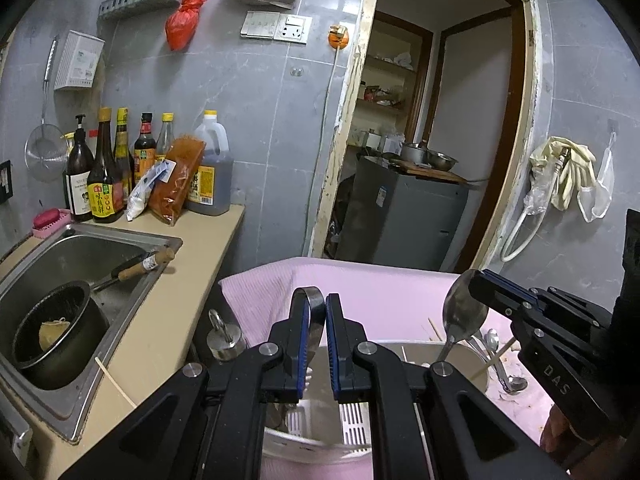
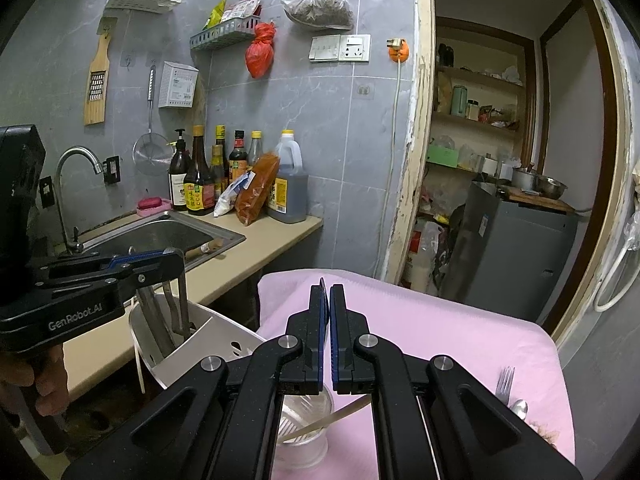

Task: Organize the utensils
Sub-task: 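Lower the peeler and spoon into the caddy and open both tools, then grasp a wooden chopstick with the left tool while the right tool moves over the table utensils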

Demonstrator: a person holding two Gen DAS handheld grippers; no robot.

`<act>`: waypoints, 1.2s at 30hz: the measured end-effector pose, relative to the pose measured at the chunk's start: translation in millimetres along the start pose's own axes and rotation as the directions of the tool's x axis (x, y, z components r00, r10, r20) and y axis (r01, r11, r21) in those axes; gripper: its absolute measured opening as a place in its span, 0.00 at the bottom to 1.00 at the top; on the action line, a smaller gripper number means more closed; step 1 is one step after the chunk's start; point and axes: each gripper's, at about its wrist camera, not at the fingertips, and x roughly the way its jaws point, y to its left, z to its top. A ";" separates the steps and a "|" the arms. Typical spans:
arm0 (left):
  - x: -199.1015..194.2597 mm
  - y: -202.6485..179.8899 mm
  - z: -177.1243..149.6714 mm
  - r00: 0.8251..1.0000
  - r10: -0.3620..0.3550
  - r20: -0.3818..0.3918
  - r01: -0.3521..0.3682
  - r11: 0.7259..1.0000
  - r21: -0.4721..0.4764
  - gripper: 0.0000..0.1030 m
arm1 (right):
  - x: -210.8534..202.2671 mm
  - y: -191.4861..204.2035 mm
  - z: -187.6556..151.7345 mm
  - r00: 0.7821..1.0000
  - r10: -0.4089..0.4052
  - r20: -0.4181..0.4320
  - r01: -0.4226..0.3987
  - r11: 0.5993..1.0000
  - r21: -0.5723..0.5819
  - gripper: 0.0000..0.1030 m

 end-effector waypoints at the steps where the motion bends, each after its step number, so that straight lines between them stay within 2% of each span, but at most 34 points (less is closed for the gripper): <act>1: -0.7 -0.3 -0.9 1.000 -0.002 -0.004 0.002 1.000 -0.001 0.09 | -0.5 -0.4 -0.6 1.000 0.001 -0.001 -0.001 1.000 0.002 0.03; 3: -1.6 -0.2 -2.3 1.000 -0.007 -0.013 0.007 1.000 -0.004 0.11 | -0.8 -0.7 -1.5 1.000 0.004 -0.003 -0.004 1.000 0.006 0.03; 7: -5.2 2.1 -4.2 1.000 -0.018 -0.012 0.018 1.000 -0.025 0.23 | -2.5 -2.1 -2.4 1.000 0.009 -0.004 -0.009 1.000 0.015 0.04; 9: -7.7 2.7 -4.0 1.000 -0.021 -0.005 0.021 0.999 -0.034 0.28 | -4.0 -2.0 -3.0 1.000 0.012 -0.003 -0.012 1.000 0.024 0.13; 11: -9.8 2.9 -3.8 1.000 -0.020 -0.001 0.020 0.999 -0.041 0.30 | -5.1 -3.2 -3.2 1.000 0.013 -0.002 -0.013 0.999 0.031 0.17; 14: -14.4 4.5 -3.1 1.000 -0.014 0.007 0.014 0.998 -0.057 0.34 | -9.0 -4.5 -3.2 1.000 0.013 0.003 -0.014 0.999 0.049 0.17; 15: -16.3 5.5 -2.4 1.000 -0.009 0.009 0.010 0.998 -0.066 0.37 | -10.7 -5.8 -3.0 1.000 0.013 0.007 -0.014 0.998 0.057 0.20; 16: -20.2 8.1 -2.1 1.000 0.000 0.015 0.001 0.997 -0.083 0.44 | -12.4 -7.4 -2.4 1.000 0.012 0.012 -0.013 0.998 0.066 0.23; 17: -23.4 9.9 -2.2 1.000 0.008 0.021 -0.006 0.995 -0.096 0.52 | -14.1 -9.4 -2.2 1.000 0.010 0.019 -0.011 0.997 0.074 0.33; 18: -27.5 12.6 -2.3 0.999 0.019 0.029 -0.016 0.994 -0.110 0.55 | -17.7 -11.2 -2.2 1.000 0.005 0.031 -0.007 0.996 0.087 0.43; 20: -37.0 21.5 -2.3 0.998 0.056 0.037 -0.051 0.988 -0.143 0.67 | -22.5 -16.2 -1.5 0.999 -0.005 0.047 -0.001 0.994 0.108 0.52; 22: -43.5 30.5 -3.8 0.994 0.103 0.029 -0.097 0.981 -0.168 0.72 | -26.3 -20.6 -1.0 0.998 -0.018 0.055 0.011 0.992 0.123 0.54; 24: -46.1 45.2 -7.8 0.982 0.188 -0.016 -0.187 0.961 -0.206 0.72 | -30.2 -24.5 -1.0 0.998 -0.030 0.059 0.022 0.989 0.144 0.58; 27: -41.6 72.8 -17.2 0.964 0.248 -0.091 -0.264 0.924 -0.276 0.72 | -33.5 -28.3 1.1 0.997 -0.039 0.067 0.028 0.987 0.159 0.60; 31: -24.7 103.7 -31.0 0.936 0.291 -0.200 -0.345 0.874 -0.342 0.70 | -37.4 -29.8 2.8 0.996 -0.040 0.076 0.027 0.987 0.161 0.65; 33: -15.6 112.9 -35.8 0.928 0.294 -0.231 -0.361 0.865 -0.349 0.69 | -39.3 -29.0 3.8 0.996 -0.038 0.078 0.025 0.987 0.158 0.66; 36: 1.7 123.1 -39.7 0.912 0.305 -0.273 -0.389 0.853 -0.349 0.60 | -40.8 -28.2 3.7 0.997 -0.033 0.074 0.021 0.988 0.155 0.66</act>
